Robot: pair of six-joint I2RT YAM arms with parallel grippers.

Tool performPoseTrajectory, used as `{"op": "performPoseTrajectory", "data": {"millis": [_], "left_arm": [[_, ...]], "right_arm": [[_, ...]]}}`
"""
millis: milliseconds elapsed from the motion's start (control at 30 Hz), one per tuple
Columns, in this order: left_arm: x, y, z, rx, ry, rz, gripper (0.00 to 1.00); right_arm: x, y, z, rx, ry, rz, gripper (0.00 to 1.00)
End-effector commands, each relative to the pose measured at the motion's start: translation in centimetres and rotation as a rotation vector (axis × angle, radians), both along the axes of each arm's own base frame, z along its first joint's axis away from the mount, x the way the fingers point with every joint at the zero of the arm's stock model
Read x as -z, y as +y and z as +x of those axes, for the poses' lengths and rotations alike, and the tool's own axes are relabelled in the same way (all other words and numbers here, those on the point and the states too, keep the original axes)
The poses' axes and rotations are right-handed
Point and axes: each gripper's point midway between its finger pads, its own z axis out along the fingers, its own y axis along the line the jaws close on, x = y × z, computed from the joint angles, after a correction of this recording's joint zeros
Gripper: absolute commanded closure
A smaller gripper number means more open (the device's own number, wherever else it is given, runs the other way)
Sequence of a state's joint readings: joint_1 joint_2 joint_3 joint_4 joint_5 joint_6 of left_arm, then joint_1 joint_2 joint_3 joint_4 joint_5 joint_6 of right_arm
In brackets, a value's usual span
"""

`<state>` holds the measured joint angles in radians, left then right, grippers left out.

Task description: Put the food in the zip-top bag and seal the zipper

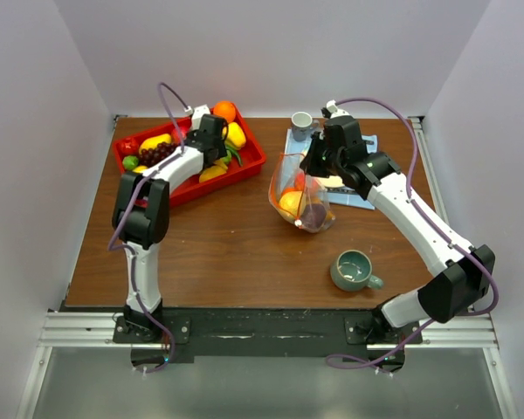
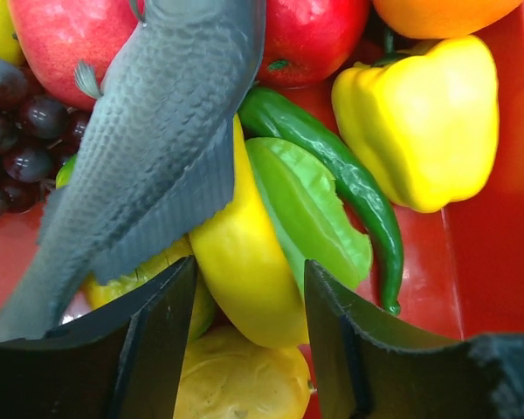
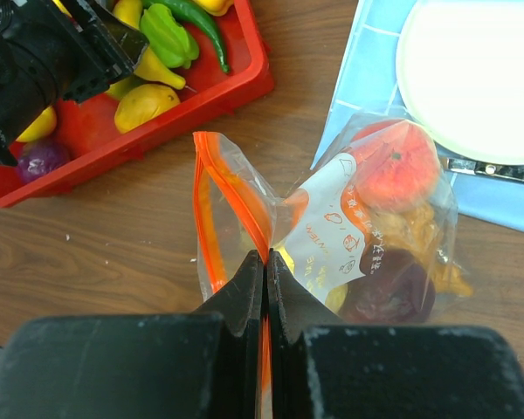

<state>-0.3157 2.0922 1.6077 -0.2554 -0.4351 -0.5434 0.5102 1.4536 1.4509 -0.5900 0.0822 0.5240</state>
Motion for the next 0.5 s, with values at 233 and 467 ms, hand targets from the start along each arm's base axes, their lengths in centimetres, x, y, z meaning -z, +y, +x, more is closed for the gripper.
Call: {"op": "performPoseTrajectory", "data": {"millis": [233,467], "left_arm": [[-0.9,1.1,0.4,-0.074,-0.051,0.010,0.60],[-5.8,-0.5,-0.3,0.040,-0.121,-0.057,0.75]], "right_arm": [[-1.7,0.3,-0.4,-0.031,-0.040,0.022,1.00],[-2.1,0.1,-0.4,-0.027,-0.049,0.025,1.00]]}}
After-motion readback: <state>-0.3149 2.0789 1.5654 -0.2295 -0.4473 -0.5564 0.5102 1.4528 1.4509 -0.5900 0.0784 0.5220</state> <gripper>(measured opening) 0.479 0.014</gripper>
